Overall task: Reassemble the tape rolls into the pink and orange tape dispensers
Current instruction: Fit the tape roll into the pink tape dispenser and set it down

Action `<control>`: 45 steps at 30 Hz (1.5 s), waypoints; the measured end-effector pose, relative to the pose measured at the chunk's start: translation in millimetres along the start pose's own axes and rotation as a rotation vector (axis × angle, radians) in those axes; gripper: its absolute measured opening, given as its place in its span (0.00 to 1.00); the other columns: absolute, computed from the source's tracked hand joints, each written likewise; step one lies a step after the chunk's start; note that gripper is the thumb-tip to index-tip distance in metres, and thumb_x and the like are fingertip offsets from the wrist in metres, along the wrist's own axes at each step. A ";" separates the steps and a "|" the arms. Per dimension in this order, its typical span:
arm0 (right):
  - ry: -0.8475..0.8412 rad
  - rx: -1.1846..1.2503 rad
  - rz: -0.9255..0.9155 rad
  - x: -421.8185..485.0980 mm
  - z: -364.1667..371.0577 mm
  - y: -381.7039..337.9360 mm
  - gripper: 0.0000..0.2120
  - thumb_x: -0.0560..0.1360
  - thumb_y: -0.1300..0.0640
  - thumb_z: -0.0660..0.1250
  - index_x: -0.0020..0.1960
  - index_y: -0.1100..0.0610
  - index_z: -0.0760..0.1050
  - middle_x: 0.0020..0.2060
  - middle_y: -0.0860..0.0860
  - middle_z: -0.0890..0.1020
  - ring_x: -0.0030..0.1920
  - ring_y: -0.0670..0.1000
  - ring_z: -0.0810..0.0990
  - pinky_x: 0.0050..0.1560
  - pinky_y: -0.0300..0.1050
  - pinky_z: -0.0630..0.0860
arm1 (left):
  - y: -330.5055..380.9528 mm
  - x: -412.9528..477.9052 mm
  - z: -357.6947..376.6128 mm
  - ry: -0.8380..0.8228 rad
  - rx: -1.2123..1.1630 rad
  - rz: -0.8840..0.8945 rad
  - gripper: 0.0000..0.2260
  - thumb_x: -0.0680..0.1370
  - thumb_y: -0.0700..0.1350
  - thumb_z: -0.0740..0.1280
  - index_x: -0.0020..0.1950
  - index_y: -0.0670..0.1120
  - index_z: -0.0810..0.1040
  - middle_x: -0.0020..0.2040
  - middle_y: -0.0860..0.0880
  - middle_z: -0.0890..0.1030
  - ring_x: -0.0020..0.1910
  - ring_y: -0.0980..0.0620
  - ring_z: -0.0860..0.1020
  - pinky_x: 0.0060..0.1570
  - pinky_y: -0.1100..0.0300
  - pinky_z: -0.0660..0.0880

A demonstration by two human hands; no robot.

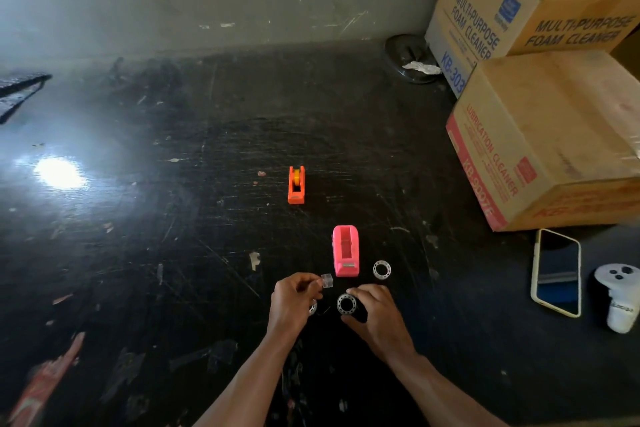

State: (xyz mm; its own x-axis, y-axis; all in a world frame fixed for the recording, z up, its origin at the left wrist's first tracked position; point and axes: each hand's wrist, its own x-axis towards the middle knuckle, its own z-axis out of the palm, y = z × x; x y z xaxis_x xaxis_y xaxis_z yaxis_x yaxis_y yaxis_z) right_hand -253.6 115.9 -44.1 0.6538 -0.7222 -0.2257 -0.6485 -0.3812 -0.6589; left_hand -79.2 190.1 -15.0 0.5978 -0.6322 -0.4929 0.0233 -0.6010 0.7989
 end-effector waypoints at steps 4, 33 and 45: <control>0.050 0.024 0.029 0.9 -6.1 -6.8 0.25 0.76 0.45 0.72 0.71 0.51 0.75 0.66 0.45 0.78 0.66 0.42 0.71 0.62 0.33 0.64 | 2.8 -1.2 1.1 -0.034 0.019 0.000 0.04 0.80 0.44 0.71 0.50 0.51 0.85 0.46 0.51 0.87 0.44 0.56 0.86 0.46 0.60 0.82; 0.183 -0.085 -0.155 34.9 -60.2 -20.8 0.23 0.73 0.50 0.77 0.67 0.53 0.79 0.60 0.48 0.81 0.59 0.43 0.74 0.53 0.30 0.69 | 46.8 10.1 12.4 -0.199 0.120 0.197 0.04 0.80 0.44 0.71 0.52 0.49 0.86 0.45 0.52 0.87 0.41 0.62 0.85 0.42 0.66 0.81; 0.173 0.010 -0.142 41.8 -60.9 -24.2 0.22 0.73 0.50 0.77 0.66 0.52 0.80 0.59 0.46 0.81 0.58 0.42 0.76 0.53 0.30 0.72 | 45.7 18.1 8.5 -0.219 0.013 0.135 0.05 0.81 0.43 0.70 0.54 0.48 0.85 0.47 0.51 0.88 0.45 0.60 0.86 0.41 0.67 0.79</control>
State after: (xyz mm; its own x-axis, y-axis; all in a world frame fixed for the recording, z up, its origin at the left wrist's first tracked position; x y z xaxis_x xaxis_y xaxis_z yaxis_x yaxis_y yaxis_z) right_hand -234.3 59.8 6.1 0.6610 -0.7504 -0.0040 -0.5503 -0.4811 -0.6824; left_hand -74.1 147.1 9.6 0.4067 -0.7970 -0.4464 -0.0562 -0.5096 0.8586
